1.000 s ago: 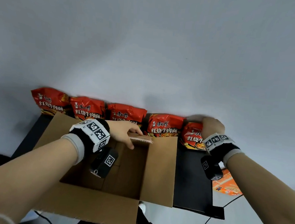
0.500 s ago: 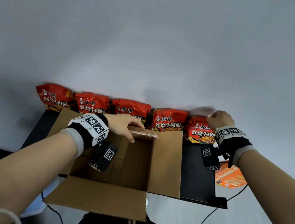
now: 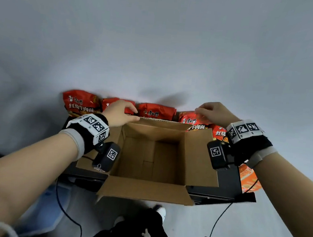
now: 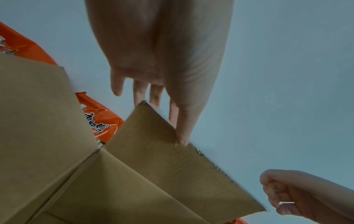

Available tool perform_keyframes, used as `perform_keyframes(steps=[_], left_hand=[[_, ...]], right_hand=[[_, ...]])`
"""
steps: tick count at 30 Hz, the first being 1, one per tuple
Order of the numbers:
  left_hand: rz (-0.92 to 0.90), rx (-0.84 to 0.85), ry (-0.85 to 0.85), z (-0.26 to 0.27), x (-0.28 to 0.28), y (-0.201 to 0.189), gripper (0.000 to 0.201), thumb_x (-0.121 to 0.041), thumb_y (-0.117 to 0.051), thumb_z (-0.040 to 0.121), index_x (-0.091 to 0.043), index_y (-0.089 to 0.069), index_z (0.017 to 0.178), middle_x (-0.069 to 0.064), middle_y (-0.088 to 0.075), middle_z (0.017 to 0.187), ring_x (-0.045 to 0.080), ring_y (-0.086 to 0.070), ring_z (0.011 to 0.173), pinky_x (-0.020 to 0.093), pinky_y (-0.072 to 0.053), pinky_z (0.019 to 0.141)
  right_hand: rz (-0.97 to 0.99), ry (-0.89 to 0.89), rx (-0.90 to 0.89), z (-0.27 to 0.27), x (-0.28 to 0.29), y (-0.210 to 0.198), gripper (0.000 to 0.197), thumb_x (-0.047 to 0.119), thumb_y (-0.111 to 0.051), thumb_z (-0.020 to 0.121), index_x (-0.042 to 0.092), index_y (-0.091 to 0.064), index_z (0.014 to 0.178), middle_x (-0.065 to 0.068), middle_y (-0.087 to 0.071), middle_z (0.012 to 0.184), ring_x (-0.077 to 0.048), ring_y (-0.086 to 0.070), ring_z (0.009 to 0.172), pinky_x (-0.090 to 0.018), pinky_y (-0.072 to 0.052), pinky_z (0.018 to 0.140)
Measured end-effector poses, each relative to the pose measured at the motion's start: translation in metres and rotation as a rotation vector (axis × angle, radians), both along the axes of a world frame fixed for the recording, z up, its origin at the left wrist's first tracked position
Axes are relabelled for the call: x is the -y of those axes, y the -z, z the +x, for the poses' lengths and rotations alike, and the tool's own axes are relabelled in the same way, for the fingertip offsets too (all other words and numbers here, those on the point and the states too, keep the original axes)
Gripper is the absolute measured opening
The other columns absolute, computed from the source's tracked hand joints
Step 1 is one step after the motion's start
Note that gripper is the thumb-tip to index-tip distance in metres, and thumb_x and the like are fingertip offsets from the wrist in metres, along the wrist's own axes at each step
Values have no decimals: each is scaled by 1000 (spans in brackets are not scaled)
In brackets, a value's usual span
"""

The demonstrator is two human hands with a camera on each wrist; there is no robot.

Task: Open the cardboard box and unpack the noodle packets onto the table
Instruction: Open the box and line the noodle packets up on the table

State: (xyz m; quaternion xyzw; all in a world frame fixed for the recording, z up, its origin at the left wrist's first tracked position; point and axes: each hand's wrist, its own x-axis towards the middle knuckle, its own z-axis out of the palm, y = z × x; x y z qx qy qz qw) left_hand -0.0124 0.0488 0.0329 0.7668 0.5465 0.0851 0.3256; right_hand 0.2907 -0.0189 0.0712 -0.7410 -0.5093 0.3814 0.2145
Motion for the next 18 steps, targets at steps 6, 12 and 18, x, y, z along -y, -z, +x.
perform_keyframes(steps=[6,12,18], left_hand=[[21,-252,-201,-31,7,11,59,-63,-57,76,-27,-52,122,14,-36,145,36,-34,134,53,-32,109],[-267,-74,-371,-53,18,17,93,-37,-67,82,0,-11,146,22,-44,138,37,-47,124,42,-43,101],[-232,58,-283,-68,22,13,53,0,-62,78,-4,-50,129,17,-60,124,31,-62,101,41,-57,81]], right_hand=[[-351,111,-55,-45,19,3,37,39,-61,87,6,-56,72,-7,-60,60,-15,-54,45,-22,-47,43],[-265,137,-274,-82,31,15,32,30,-49,96,7,-57,117,-6,-65,85,-15,-61,68,-27,-54,66],[-142,127,-301,-96,16,23,47,17,-45,97,27,-37,143,-4,-65,94,-17,-61,72,-31,-53,75]])
